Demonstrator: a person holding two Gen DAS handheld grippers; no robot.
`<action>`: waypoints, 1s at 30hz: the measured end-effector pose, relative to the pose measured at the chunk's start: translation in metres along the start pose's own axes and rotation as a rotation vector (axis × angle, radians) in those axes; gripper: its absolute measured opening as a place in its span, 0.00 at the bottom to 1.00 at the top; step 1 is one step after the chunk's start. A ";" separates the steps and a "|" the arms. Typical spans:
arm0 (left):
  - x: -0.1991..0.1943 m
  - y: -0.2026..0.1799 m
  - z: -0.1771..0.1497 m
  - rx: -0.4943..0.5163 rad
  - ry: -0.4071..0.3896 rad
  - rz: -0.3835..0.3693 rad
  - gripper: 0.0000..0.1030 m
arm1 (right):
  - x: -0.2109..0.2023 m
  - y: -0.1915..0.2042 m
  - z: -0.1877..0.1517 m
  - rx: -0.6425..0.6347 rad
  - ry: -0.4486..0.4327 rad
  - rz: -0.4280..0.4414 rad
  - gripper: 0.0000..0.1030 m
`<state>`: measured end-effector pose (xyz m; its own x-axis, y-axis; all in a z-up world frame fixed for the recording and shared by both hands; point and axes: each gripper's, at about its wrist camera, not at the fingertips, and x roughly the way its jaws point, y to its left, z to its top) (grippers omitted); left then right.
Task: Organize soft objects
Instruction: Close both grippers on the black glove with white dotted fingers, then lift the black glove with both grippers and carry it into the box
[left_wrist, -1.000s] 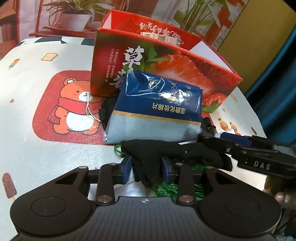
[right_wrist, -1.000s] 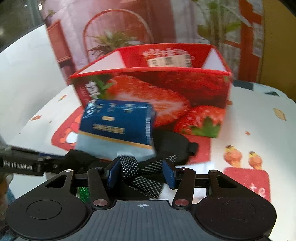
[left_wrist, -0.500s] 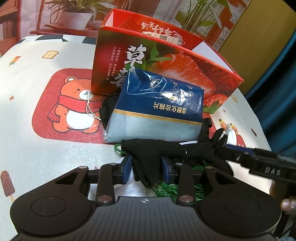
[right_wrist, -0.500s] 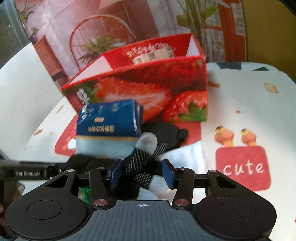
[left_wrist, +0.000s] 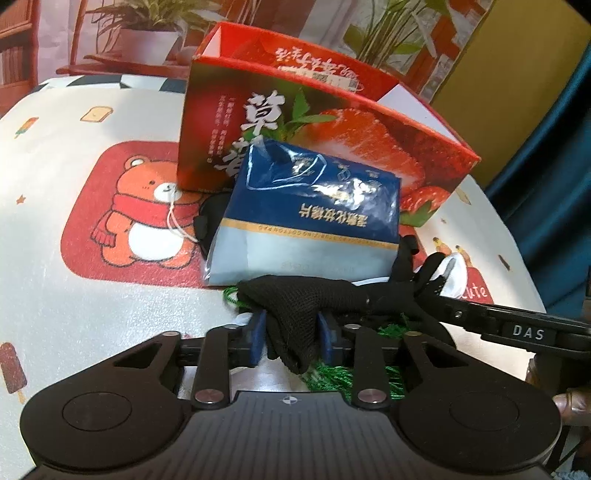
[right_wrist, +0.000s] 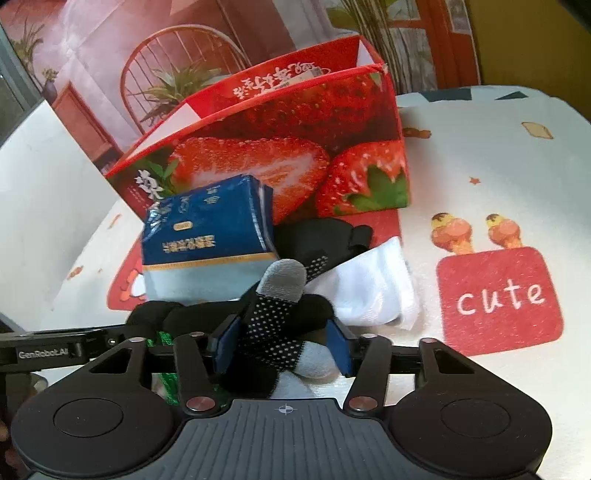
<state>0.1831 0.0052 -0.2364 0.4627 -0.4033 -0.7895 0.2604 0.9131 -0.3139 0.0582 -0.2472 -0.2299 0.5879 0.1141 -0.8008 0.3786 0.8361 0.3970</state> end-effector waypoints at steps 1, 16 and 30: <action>-0.001 -0.001 0.000 0.005 -0.003 0.000 0.26 | 0.000 0.001 0.000 -0.004 -0.001 0.014 0.34; -0.003 -0.004 -0.001 0.045 -0.019 -0.004 0.19 | 0.012 -0.008 0.001 0.104 -0.002 0.104 0.24; -0.056 -0.028 0.032 0.166 -0.248 -0.023 0.17 | -0.034 0.015 0.031 -0.011 -0.180 0.184 0.12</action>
<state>0.1770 0.0000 -0.1659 0.6426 -0.4449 -0.6239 0.3988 0.8894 -0.2235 0.0659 -0.2552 -0.1834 0.7644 0.1680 -0.6225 0.2466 0.8158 0.5231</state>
